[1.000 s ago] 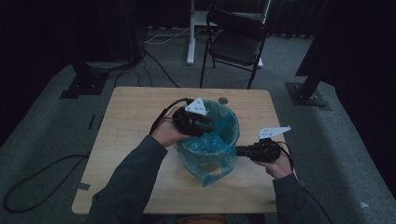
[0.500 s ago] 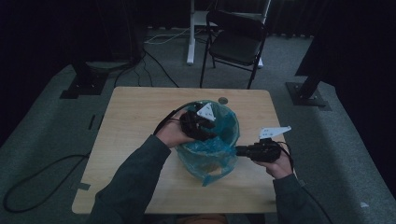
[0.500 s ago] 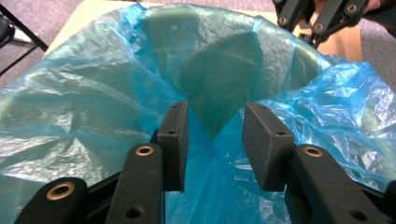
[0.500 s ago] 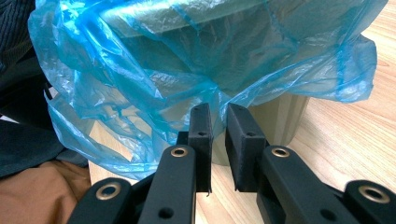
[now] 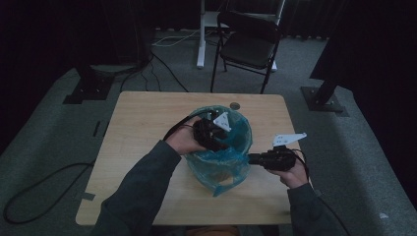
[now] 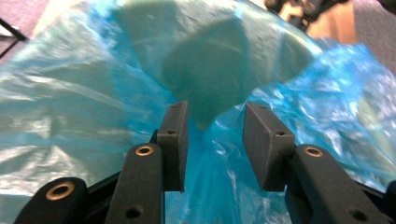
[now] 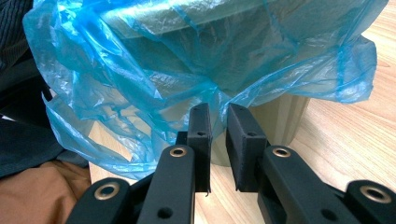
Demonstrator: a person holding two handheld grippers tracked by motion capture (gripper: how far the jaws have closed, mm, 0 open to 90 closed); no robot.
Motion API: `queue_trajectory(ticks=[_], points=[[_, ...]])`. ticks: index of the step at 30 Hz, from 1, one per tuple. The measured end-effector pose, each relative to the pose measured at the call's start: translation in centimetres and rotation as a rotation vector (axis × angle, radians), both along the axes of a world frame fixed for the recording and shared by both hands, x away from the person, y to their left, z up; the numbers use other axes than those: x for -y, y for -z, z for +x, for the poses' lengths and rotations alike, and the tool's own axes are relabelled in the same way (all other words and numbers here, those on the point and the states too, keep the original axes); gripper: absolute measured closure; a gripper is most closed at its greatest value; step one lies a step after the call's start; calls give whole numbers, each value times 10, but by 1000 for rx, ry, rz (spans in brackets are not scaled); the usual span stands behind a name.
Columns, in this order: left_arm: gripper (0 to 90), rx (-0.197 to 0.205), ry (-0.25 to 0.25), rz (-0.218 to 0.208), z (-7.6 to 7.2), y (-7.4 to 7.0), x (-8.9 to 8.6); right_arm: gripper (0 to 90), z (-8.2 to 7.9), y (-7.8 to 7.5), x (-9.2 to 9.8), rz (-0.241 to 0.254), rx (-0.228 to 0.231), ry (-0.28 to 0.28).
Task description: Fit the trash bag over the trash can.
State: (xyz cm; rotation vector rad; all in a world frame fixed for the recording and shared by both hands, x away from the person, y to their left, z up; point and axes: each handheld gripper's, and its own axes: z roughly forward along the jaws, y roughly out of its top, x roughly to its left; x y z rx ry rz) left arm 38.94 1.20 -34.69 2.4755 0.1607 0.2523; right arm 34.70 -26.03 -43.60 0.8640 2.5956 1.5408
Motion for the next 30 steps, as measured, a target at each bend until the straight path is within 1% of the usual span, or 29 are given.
queue_trajectory(ticks=[1, 2, 3, 4, 5, 7, 8, 9, 10, 11, 13, 15, 16, 19, 28, 29, 30], points=[[606, 6, -13, -2, 2, -1, 0, 800, 0, 0, 0, 0, 2, 1], [603, 6, -13, -2, 2, -1, 0, 800, 0, 0, 0, 0, 2, 1], [603, 5, -36, -14, 6, -4, 0, 800, 0, 0, 0, 0, 1, 2], [603, 7, -42, -12, 8, -4, 0, 799, 0, 0, 0, 0, 2, 2], [603, 3, -40, 13, 9, -2, 2, 799, 0, 0, 1, 0, 1, 3], [603, -1, -20, 40, 8, 1, 4, 799, 0, 0, 1, 0, 0, 3], [603, -1, -20, 40, 8, 1, 4, 798, 0, 0, 1, 0, 0, 3], [603, 2, -4, 72, 6, 4, 5, 798, 0, 0, 1, 1, 1, 3], [603, 2, -4, 72, 6, 4, 5, 798, 0, 0, 2, 2, 2, 4], [603, -4, 12, 89, 4, 6, 6, 798, 0, 0, 2, 2, 2, 4], [603, -5, 18, 94, 3, 7, 7, 797, 0, 0, 2, 3, 2, 4], [603, -18, 45, 103, 0, 9, 8, 796, 0, 0, 1, 4, 1, 2], [603, -18, 45, 103, 0, 9, 8, 795, 0, 0, 1, 4, 1, 1], [603, -14, 66, 123, -2, 10, 10, 795, 0, 0, 1, 4, 1, 1], [603, -13, 85, 185, -3, 13, 19, 794, 0, 0, 1, 6, 0, 2], [603, -11, 87, 194, -3, 14, 20, 794, 0, 0, 1, 6, 0, 2], [603, -6, 89, 213, -3, 15, 23, 793, 0, 0, 2, 7, -1, 2]])
